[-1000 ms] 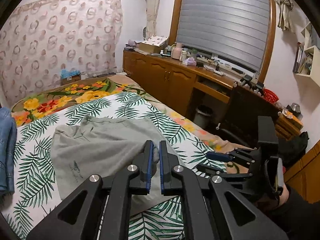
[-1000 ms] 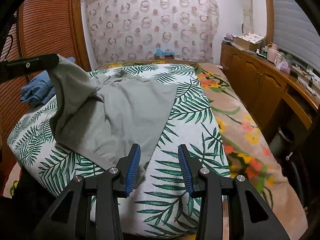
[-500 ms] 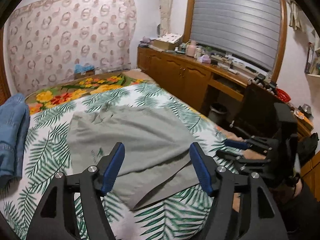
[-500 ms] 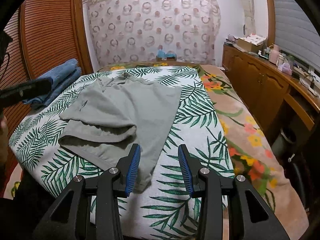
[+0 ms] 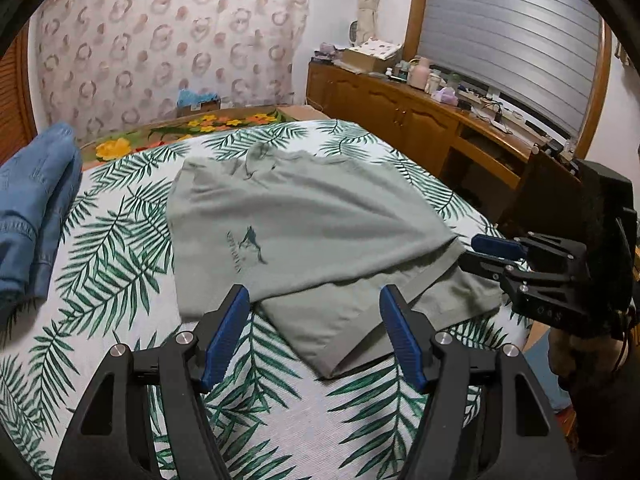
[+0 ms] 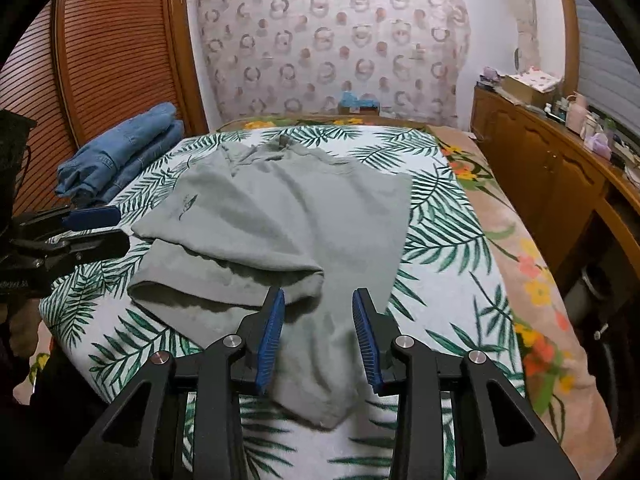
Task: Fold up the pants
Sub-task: 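Grasp the folded edge of the pants with the right gripper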
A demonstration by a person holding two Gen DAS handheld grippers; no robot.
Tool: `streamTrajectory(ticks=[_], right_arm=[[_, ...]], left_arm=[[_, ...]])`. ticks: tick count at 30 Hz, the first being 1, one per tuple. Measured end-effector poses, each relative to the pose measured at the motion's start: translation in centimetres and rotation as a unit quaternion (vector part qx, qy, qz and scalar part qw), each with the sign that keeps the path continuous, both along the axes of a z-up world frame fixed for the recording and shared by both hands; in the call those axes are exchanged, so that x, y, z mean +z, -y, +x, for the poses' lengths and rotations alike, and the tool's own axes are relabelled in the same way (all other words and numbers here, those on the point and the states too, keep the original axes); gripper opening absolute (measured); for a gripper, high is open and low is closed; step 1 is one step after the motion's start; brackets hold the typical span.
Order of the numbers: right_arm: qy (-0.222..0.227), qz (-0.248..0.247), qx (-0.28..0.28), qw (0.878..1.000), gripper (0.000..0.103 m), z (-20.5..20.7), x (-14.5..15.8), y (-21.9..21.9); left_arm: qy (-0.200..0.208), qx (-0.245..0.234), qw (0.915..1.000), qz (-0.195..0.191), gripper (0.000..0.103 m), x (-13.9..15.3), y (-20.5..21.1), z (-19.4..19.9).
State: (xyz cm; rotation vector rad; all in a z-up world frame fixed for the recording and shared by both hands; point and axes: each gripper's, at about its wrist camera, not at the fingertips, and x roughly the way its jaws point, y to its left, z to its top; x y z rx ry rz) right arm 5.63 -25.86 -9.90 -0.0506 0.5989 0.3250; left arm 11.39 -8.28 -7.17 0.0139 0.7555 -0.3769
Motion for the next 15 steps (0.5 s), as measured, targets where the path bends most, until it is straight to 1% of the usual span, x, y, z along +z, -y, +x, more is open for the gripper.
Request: streamTrajectory(ticks=[6,12,14,15], right_arm=[[-0.015,-0.005,-0.002,1.0,0.036,1.5,-0.3,-0.4],[-0.016,-0.011,0.009,1.0,0.021,1.6,0.0,-1.4],[-0.011,-0.015,0.01,1.0,0.013,1.4,0.2,-1.8],[-0.009,-0.016,0.012,1.0,0.012,1.3,0.2,-1.8]], left_arm=[[-0.006,0.002,1.0,-0.002,0.069,-0.6,-0.2,-0.2],[-0.007,0.003,1.0,-0.004,0.069,-0.7,-0.3,-0.3],[-0.007,0.005,1.0,-0.004,0.069,-0.7,-0.4,-0.3],[-0.007,0.005,1.0,-0.004,0.069,-0.7,-0.4,-0.2]])
